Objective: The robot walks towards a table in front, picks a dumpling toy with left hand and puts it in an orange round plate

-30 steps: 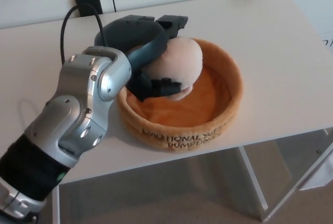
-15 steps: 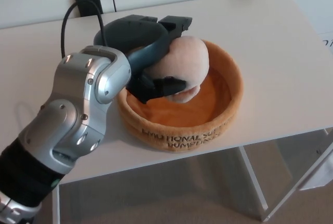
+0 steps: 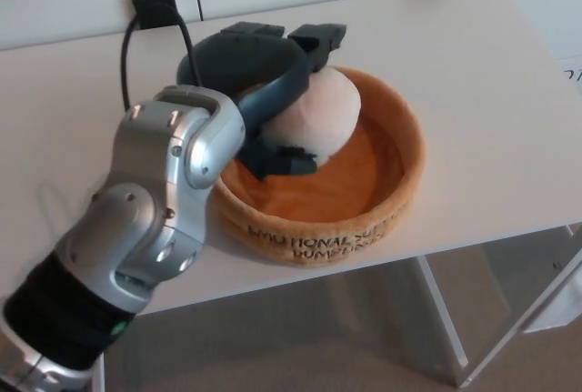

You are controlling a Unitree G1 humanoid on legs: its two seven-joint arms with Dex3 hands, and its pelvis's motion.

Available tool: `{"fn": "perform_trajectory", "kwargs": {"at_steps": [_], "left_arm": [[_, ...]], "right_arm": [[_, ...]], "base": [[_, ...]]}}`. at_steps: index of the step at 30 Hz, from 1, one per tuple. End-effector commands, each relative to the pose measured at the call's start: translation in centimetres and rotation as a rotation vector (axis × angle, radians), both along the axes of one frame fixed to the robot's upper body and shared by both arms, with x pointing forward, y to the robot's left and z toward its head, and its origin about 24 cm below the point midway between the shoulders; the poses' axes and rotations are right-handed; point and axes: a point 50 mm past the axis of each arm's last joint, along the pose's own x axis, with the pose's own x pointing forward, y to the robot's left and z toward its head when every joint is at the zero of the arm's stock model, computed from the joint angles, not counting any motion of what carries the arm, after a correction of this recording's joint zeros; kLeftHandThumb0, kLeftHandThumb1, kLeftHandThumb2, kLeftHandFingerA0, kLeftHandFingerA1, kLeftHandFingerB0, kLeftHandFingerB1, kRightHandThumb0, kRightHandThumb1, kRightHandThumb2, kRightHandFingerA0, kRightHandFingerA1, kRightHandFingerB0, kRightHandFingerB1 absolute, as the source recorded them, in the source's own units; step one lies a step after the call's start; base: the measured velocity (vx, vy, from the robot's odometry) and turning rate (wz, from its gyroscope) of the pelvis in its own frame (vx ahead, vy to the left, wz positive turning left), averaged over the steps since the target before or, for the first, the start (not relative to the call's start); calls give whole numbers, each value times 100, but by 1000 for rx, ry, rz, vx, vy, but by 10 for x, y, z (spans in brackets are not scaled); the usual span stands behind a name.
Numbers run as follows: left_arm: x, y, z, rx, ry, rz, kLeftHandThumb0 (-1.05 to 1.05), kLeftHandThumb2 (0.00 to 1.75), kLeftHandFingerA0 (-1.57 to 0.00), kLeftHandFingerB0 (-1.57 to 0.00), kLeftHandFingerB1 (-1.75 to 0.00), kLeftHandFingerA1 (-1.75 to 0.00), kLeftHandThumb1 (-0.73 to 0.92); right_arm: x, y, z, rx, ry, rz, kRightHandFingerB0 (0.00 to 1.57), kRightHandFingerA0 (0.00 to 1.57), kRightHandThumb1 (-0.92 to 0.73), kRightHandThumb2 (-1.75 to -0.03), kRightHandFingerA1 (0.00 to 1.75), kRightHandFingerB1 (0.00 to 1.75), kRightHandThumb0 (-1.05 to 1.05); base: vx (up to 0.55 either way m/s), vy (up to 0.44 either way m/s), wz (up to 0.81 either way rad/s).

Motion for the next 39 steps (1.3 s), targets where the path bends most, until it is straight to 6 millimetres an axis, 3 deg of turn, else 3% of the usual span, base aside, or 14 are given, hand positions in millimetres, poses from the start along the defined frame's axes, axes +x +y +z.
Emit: {"fn": "perform_trajectory", "kwargs": {"at_steps": [1, 7, 8, 11, 15, 16, 18, 19, 23, 24, 31, 32, 37, 39], "left_arm": [[12, 4, 11, 33, -162, 64, -2, 58, 0, 0, -1, 0, 56], [26, -2, 21, 290, -191, 77, -26, 69, 0, 0, -2, 0, 45], [31, -2, 24, 369, -175, 83, -65, 75, 0, 0, -7, 0, 41], [35, -2, 27, 437, -179, 86, -87, 62, 0, 0, 0, 0, 38], [37, 1, 27, 490, -199, 88, -72, 80, 0, 0, 0, 0, 43], [38, 2, 27, 526, -182, 92, -97, 57, 0, 0, 0, 0, 54], [39, 4, 25, 545, -170, 97, -102, 58, 0, 0, 0, 0, 56], [39, 5, 25, 537, -154, 101, -103, 59, 0, 0, 0, 0, 57], [40, 9, 26, 513, -119, 98, -105, 61, 0, 0, 0, 0, 62], [39, 10, 27, 500, -102, 91, -105, 60, 0, 0, 0, 0, 62], [37, 9, 31, 400, 99, 53, -105, 62, 0, 0, 0, 0, 64], [33, 13, 38, 325, 65, 38, -105, 61, 0, 0, 0, -7, 63], [4, 23, 76, 136, -60, -38, -105, 62, 0, 0, 0, -3, 66], [-30, 38, 113, -88, -108, -121, -75, 86, 0, 0, 0, 0, 44]], "right_arm": [[3, -4, 2, -9, -7, -5, 33, 81, -70, -61, 54, 31, -47], [8, -3, 5, -4, -49, 24, 33, 79, -70, -61, 65, 31, -46], [10, -3, 5, -9, -48, 30, 34, 78, -69, -61, 69, 31, -46], [11, -2, 6, -9, -58, 34, 34, 79, -68, -60, 71, 31, -46], [13, -2, 6, -6, -65, 32, 34, 78, -67, -60, 64, 31, -45], [14, -1, 5, -3, -63, 30, 34, 77, -66, -59, 57, 31, -46], [14, -1, 6, 4, -75, 33, 34, 78, -66, -60, 55, 31, -43], [15, -1, 7, 11, -80, 34, 27, 67, -54, -81, 60, 43, -53], [19, -2, 6, 13, -73, 24, 29, 69, -52, -79, 60, 43, -52], [19, -1, 6, 14, -74, 23, 34, 73, -62, -59, 47, 31, -41], [20, 0, 6, 22, -75, 38, 27, 65, -50, -76, 58, 42, -50], [20, 1, 6, 26, -87, 47, 32, 70, -62, -59, 46, 31, -42], [28, 0, 9, 18, -103, 71, 32, 67, -62, -58, 45, 31, -43], [31, -2, 11, 15, -106, 76, 30, 68, -61, -58, 43, 30, -44]], "base": [[0, 0, 0], [0, 0, 0], [0, 0, 0], [0, 0, 0], [0, 0, 0], [0, 0, 0], [0, 0, 0], [0, 0, 0], [0, 0, 0], [0, 0, 0], [0, 0, 0], [0, 0, 0], [0, 0, 0], [0, 0, 0]]}}
